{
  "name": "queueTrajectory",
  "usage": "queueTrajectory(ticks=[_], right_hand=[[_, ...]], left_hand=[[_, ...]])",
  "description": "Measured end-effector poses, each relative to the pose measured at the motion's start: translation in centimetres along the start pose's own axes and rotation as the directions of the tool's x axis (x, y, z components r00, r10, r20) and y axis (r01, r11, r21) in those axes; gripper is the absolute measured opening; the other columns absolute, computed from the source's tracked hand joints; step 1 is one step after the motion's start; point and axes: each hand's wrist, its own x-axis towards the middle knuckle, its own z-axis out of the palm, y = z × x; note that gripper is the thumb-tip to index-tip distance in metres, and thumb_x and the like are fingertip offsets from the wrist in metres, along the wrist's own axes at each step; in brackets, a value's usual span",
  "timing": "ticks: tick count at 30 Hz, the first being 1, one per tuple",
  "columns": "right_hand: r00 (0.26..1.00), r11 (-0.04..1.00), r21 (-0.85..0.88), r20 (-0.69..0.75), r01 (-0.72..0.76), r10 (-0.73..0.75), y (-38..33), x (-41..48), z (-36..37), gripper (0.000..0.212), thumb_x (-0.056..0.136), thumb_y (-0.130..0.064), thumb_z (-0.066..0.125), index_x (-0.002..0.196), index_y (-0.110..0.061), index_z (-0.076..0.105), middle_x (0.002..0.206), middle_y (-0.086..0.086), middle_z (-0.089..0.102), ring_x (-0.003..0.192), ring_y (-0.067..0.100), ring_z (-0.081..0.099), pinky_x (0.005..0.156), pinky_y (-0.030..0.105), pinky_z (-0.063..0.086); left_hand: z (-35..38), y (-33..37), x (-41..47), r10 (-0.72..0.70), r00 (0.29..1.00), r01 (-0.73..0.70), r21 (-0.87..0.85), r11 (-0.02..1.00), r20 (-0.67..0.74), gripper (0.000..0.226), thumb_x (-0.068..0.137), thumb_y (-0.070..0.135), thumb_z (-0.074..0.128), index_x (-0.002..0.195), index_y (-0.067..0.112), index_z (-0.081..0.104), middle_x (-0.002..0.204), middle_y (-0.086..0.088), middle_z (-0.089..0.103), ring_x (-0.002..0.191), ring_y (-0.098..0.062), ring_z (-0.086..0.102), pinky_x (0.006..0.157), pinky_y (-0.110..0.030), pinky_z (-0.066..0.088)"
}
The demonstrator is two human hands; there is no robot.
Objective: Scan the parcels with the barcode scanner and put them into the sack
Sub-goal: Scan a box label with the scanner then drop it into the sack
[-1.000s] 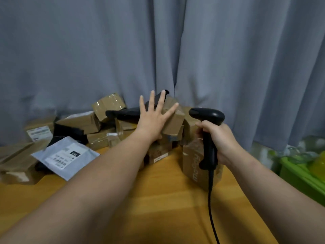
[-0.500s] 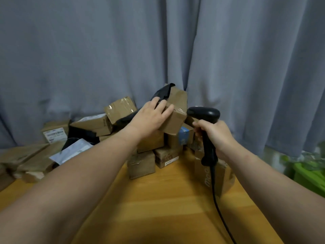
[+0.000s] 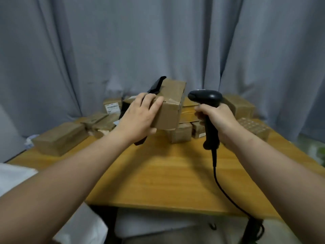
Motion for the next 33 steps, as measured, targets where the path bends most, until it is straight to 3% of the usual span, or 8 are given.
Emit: queueTrajectory(ticks=[7,12,15,18,21,23,27,33], right_hand=[[0.993,0.989,0.103,0.060,-0.110,0.104,4.1,-5.4,3.9,0.013,0.084,-0.014,0.070,0.097,-0.011,0.068,0.085,0.005,0.068,0.083,0.018,0.065,0.071,0.029,0.051],[0.977,0.964,0.168,0.097,-0.204,0.190,6.6,-7.7,4.4,0.017,0.085,-0.012,0.069,0.102,-0.011,0.066,0.084,0.003,0.068,0.081,0.016,0.065,0.076,0.032,0.053],[0.971,0.960,0.158,0.096,-0.230,0.217,7.8,-8.6,4.4,0.011,0.085,-0.011,0.068,0.096,-0.013,0.067,0.086,0.003,0.070,0.080,0.015,0.064,0.074,0.030,0.053],[0.963,0.952,0.145,0.069,-0.268,0.260,8.9,-9.0,4.3,0.012,0.084,-0.012,0.070,0.096,-0.010,0.067,0.084,0.006,0.068,0.080,0.017,0.064,0.073,0.030,0.053],[0.959,0.951,0.125,0.052,-0.282,0.277,9.4,-9.3,4.0,0.021,0.083,-0.015,0.071,0.102,-0.007,0.067,0.085,0.007,0.066,0.081,0.021,0.062,0.076,0.033,0.052],[0.961,0.954,0.117,0.034,-0.277,0.275,9.7,-9.6,3.9,0.025,0.083,-0.016,0.072,0.106,-0.008,0.065,0.087,0.005,0.064,0.082,0.022,0.061,0.074,0.032,0.051],[0.943,0.919,0.212,0.046,-0.332,0.330,10.8,-10.5,4.5,0.027,0.085,-0.015,0.070,0.111,-0.014,0.062,0.099,0.002,0.066,0.096,0.021,0.063,0.080,0.034,0.057],[0.908,0.840,0.353,0.085,-0.413,0.411,12.9,-12.5,5.6,0.027,0.086,-0.013,0.068,0.112,-0.012,0.060,0.101,0.006,0.071,0.102,0.022,0.067,0.095,0.040,0.053]], left_hand=[[-0.2,2.3,-9.1,-0.055,0.963,0.082,-0.093,0.992,0.266,0.096,0.068,0.038,0.079,0.145,0.007,0.030,0.140,-0.016,0.036,0.131,-0.034,0.029,0.112,-0.045,0.026],[0.2,1.6,-11.4,-0.368,0.868,0.444,-0.186,0.877,0.334,0.097,0.067,0.058,0.072,0.141,0.010,0.032,0.136,-0.009,0.045,0.131,-0.029,0.036,0.116,-0.049,0.016],[0.5,1.2,-12.6,-0.619,0.660,0.738,-0.216,0.639,0.425,0.085,0.076,0.063,0.064,0.140,0.015,0.034,0.138,-0.008,0.046,0.135,-0.028,0.032,0.115,-0.047,0.010],[0.5,0.9,-13.7,-0.675,0.474,0.868,-0.429,0.250,0.566,0.076,0.084,0.058,0.060,0.139,0.011,0.036,0.136,-0.007,0.050,0.119,-0.024,0.048,0.101,-0.038,0.037],[0.4,1.5,-14.7,-0.630,0.430,0.839,-0.545,0.013,0.647,0.070,0.092,0.049,0.053,0.145,0.011,0.028,0.132,-0.003,0.050,0.104,-0.014,0.048,0.077,-0.021,0.040],[0.4,2.0,-15.5,-0.594,0.443,0.806,-0.589,-0.066,0.672,0.082,0.091,0.048,0.055,0.153,0.019,0.010,0.141,-0.007,0.044,0.111,-0.017,0.050,0.088,-0.027,0.044],[0.0,3.4,-17.0,-0.478,0.497,0.809,-0.586,-0.046,0.724,0.093,0.068,0.051,0.070,0.140,0.057,0.011,0.145,-0.005,0.032,0.123,-0.030,0.047,0.092,-0.050,0.052],[-1.7,5.0,-14.5,-0.499,0.618,0.759,-0.627,0.178,0.607,0.033,0.087,0.045,0.063,0.105,0.024,0.044,0.113,-0.001,0.055,0.097,-0.015,0.057,0.075,-0.030,0.050]])
